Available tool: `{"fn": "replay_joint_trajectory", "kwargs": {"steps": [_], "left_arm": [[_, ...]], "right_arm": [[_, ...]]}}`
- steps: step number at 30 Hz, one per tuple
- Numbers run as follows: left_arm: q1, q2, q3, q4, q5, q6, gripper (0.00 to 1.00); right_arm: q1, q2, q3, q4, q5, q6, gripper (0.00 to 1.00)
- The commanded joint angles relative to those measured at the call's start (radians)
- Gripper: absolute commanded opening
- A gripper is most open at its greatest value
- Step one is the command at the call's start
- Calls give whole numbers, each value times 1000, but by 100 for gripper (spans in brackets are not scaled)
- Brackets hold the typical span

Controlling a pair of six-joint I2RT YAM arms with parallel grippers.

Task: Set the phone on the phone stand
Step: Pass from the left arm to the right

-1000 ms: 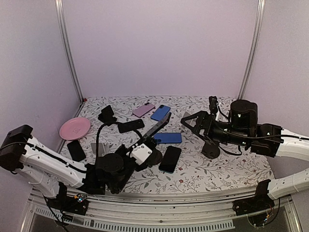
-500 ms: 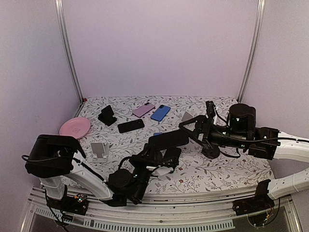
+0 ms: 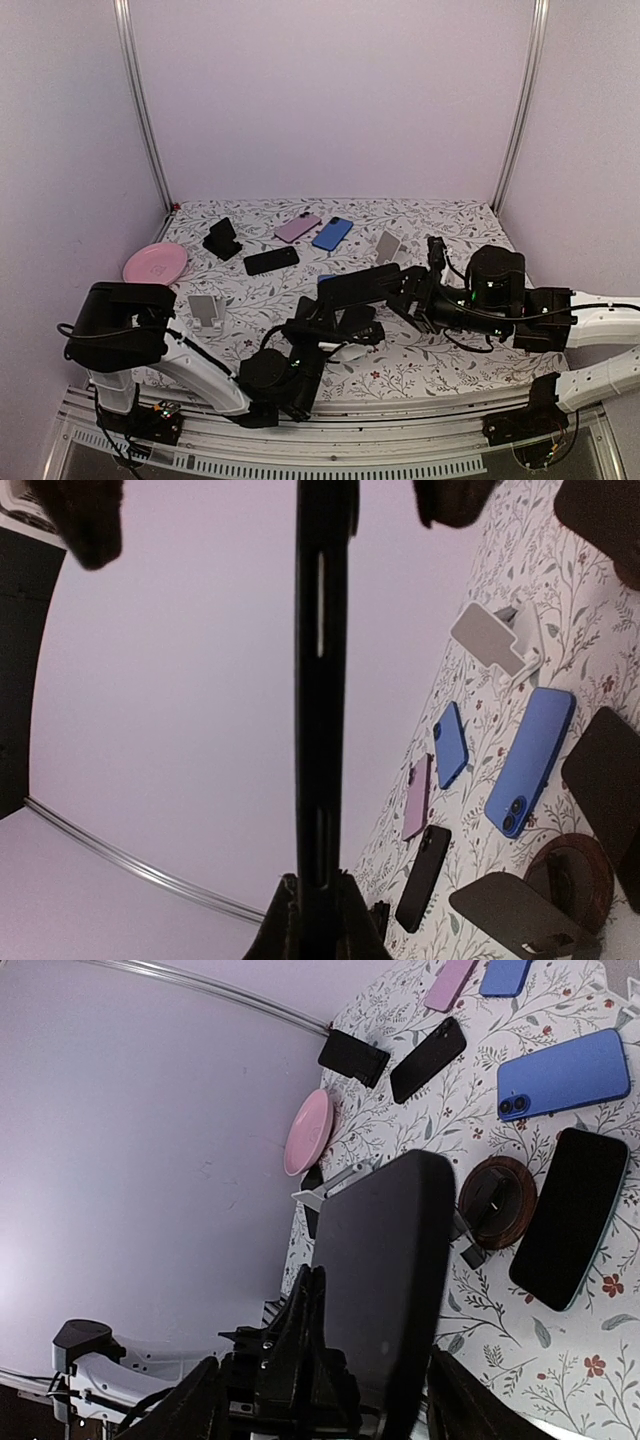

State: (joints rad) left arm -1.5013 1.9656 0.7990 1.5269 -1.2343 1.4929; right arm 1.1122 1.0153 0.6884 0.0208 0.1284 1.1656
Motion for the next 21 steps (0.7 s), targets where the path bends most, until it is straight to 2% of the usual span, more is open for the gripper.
{"fn": "replay_joint_trajectory", "kwargs": {"steps": [1, 5, 12, 15, 21], "left_arm": [[3, 34, 45, 294, -11, 13, 0], [7, 49, 59, 295, -21, 22, 0], [10, 55, 73, 294, -35, 7, 0], [11, 69, 90, 294, -41, 16, 0], [20, 102, 122, 294, -61, 34, 0]], "right_arm": [[43, 19, -38, 103, 122, 77, 65], [49, 40, -56, 164, 198, 126, 57], [74, 94, -78, 231, 340, 206, 51], [75, 108, -97, 282, 370, 211, 46], [92, 147, -100, 317, 417, 232, 42]]}}
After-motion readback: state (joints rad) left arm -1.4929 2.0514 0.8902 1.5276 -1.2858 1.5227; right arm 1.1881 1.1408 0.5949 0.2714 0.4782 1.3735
